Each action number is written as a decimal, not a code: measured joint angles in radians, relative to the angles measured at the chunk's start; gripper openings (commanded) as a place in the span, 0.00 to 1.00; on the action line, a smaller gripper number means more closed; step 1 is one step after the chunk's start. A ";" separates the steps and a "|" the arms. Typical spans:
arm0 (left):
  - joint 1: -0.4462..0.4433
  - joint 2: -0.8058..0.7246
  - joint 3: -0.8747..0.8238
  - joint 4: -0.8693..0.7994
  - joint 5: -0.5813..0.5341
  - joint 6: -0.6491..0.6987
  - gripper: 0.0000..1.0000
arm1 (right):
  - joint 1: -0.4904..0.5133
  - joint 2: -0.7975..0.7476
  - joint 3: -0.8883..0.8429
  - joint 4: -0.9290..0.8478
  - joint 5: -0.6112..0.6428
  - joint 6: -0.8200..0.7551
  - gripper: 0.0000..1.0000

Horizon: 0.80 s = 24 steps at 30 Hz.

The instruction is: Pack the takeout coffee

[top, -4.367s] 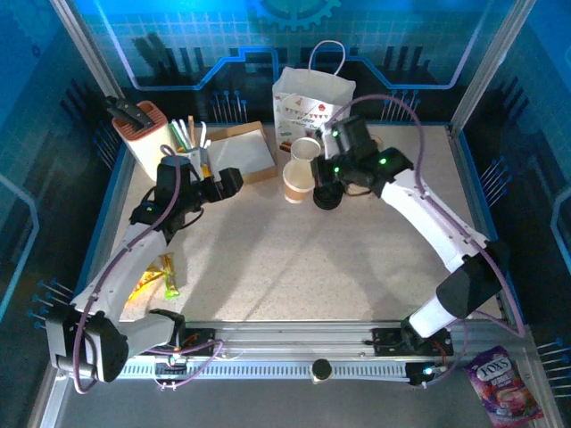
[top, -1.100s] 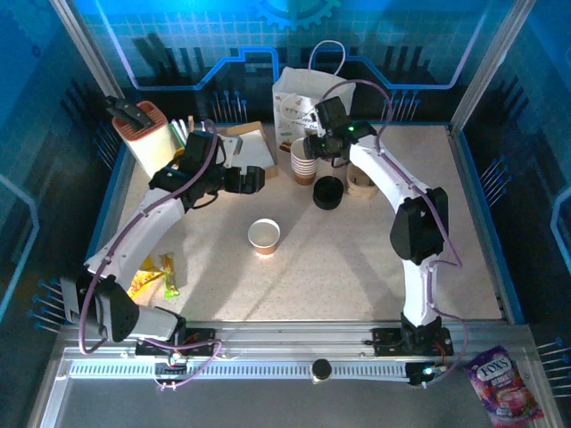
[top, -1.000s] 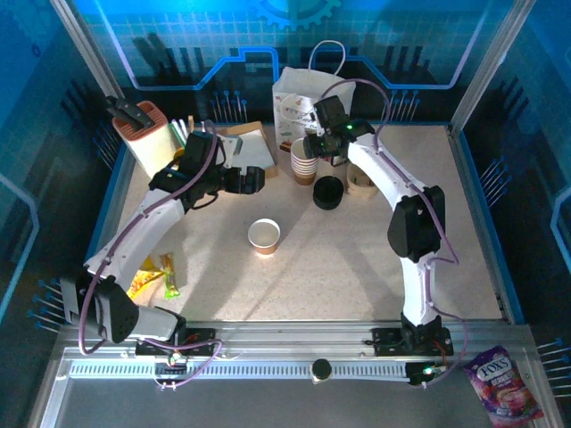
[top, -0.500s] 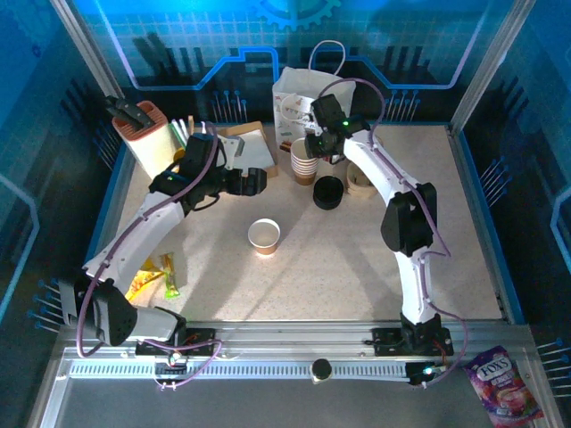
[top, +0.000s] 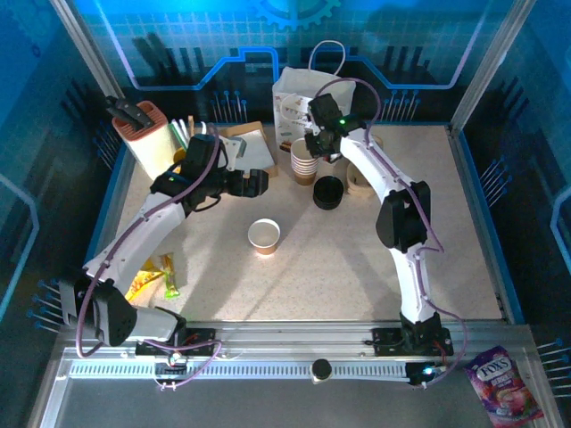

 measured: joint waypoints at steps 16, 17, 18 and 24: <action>-0.012 0.003 0.000 0.000 0.000 0.003 0.98 | -0.008 0.017 0.023 -0.015 0.006 -0.008 0.11; -0.013 0.003 0.000 0.000 0.000 0.003 0.98 | -0.008 0.017 0.023 -0.015 0.006 -0.008 0.11; -0.014 0.003 0.000 0.000 0.000 0.003 0.98 | -0.008 0.017 0.027 -0.018 0.006 -0.008 0.10; -0.015 0.003 0.000 0.000 0.000 0.004 0.98 | -0.008 0.018 0.042 -0.029 0.003 -0.009 0.08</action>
